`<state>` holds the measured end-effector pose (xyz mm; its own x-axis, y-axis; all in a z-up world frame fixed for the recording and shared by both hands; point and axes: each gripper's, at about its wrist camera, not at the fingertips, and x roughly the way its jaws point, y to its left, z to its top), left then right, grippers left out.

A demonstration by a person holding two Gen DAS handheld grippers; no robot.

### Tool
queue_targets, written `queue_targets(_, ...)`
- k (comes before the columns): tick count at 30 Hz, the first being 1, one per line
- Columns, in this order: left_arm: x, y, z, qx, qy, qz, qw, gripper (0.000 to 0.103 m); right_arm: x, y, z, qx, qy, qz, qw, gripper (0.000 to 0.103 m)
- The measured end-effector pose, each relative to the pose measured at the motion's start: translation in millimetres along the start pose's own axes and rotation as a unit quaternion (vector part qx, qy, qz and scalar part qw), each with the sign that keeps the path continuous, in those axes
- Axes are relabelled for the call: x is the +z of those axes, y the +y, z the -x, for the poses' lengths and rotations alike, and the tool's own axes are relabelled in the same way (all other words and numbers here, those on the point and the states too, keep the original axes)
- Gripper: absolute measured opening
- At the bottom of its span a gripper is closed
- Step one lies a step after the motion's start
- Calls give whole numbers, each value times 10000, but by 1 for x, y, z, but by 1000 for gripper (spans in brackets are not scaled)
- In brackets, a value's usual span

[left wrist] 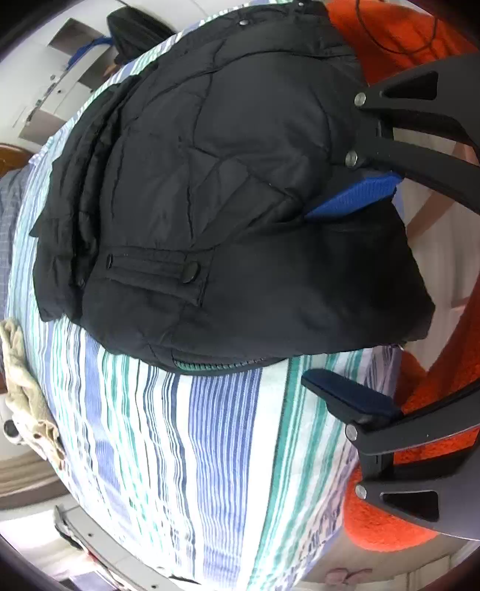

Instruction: Fold large clothes

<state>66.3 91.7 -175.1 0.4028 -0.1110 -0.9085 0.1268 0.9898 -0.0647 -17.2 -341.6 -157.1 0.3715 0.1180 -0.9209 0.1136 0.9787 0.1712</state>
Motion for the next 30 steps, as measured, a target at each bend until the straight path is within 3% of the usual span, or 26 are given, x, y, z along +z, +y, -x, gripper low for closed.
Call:
queue_targets(2,1,3,-4,-141,96,39,9998,83,-2,-2,0,32,28,-14,10000,70)
queue_targets(3,1,4,-7,-237,152,90,9996,77,-3,-3,-1,70,32,-36,10000,70)
queue_targets(5,1,4,-9,-537,278,161,9980,60,-4,-6,-4,120,17,-100,9999,70)
queue_targets(8,1,-1,-2,-511,231,14,9984,31,-4,-3,-6,91,-65,-22,9999,71)
queue_targets(9,1,-1,2,-545,211,24,9983,26,-3,-1,-5,68,-83,53,9999,71)
queue_targets(11,0,1,8,-634,175,91,9978,22,-2,3,-1,151,-172,162,9996,51)
queue_targets(12,0,2,12,-662,159,126,9976,21,-2,4,2,213,-219,131,9994,33)
queue_targets(16,2,6,29,-808,61,186,9965,19,2,6,13,324,-249,115,9991,23)
queue_targets(24,-14,25,62,-1169,227,110,9928,19,-3,-4,57,963,-111,120,9952,20)
queue_targets(30,-58,38,82,-1134,758,-61,9906,19,-38,-19,86,1657,345,-337,9850,19)
